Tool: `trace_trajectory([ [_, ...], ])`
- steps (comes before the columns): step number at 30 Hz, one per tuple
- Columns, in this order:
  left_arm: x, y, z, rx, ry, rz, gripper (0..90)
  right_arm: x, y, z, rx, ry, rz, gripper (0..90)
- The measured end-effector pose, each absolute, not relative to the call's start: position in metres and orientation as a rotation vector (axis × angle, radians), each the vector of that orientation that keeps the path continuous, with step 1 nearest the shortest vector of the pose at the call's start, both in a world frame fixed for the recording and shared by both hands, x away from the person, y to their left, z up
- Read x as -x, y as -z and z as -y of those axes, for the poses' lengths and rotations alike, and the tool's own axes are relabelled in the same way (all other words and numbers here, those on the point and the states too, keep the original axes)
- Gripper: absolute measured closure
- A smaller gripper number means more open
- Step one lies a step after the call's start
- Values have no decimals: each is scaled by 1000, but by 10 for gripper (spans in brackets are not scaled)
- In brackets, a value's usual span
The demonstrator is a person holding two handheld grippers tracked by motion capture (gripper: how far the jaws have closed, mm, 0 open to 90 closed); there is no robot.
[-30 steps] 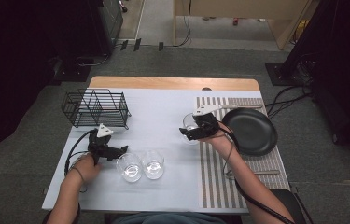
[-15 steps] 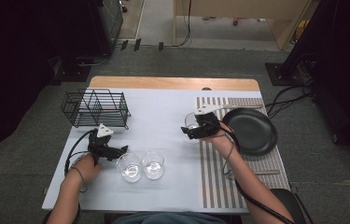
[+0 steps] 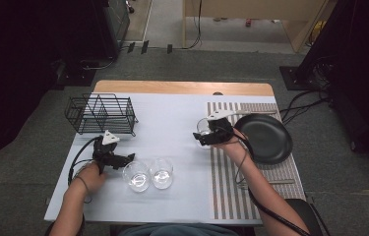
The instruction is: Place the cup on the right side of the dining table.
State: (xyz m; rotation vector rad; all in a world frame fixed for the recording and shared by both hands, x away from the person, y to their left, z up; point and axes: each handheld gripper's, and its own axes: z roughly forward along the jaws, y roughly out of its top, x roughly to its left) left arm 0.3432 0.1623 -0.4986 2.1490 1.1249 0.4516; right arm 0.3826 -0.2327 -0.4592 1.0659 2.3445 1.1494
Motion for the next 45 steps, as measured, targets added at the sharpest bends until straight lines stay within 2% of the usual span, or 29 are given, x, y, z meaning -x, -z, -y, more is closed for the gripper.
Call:
trace_trajectory([
  [45,-343,499,-162,-2149,-451,-1125,0,-397,468,258,-1244,-1112,-2213,188],
])
